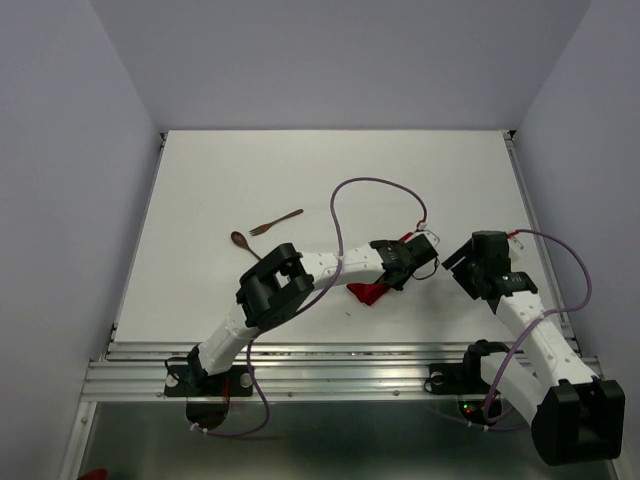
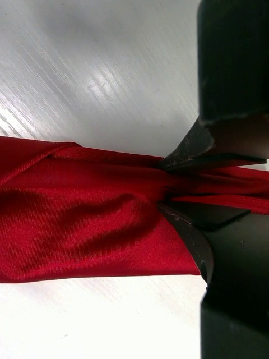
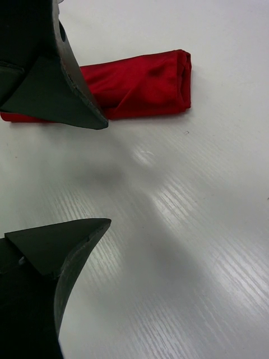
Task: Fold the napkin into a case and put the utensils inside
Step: Pick up the smaller rectangle-folded napkin from the center of the board.
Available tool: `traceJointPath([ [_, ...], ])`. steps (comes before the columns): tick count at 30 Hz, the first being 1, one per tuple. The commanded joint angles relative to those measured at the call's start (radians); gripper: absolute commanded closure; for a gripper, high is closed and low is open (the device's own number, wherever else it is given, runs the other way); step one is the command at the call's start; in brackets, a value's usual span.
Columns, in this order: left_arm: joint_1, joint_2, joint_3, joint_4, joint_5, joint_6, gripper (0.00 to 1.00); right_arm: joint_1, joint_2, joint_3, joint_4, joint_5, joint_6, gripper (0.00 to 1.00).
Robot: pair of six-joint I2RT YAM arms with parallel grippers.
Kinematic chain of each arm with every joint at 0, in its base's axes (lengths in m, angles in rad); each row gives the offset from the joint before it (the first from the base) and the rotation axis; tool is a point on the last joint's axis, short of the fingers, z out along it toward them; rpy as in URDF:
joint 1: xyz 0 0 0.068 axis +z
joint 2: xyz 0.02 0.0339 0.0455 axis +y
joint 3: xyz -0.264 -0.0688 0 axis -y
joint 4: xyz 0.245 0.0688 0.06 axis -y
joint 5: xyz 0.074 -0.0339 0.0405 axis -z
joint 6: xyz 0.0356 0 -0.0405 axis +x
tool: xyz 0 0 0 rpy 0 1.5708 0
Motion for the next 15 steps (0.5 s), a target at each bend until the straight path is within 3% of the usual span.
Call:
traceJointPath([
  [1, -0.010, -0.018, 0.029, -0.017, -0.041, -0.013, 0.63, -0.017, -0.017, 0.044, -0.008, -0.001, -0.011, 0.30],
  [7, -0.017, -0.026, 0.035, -0.018, -0.034, -0.025, 0.63, -0.017, -0.023, 0.044, -0.011, -0.007, -0.011, 0.30],
  [10, -0.020, -0.027, 0.041, -0.029, -0.038, -0.032, 0.54, -0.017, -0.025, 0.046, -0.014, -0.010, -0.011, 0.30],
  [15, -0.026, -0.055, 0.034, -0.034, -0.061, -0.040, 0.51, -0.017, -0.028, 0.046, -0.017, -0.013, -0.013, 0.30],
])
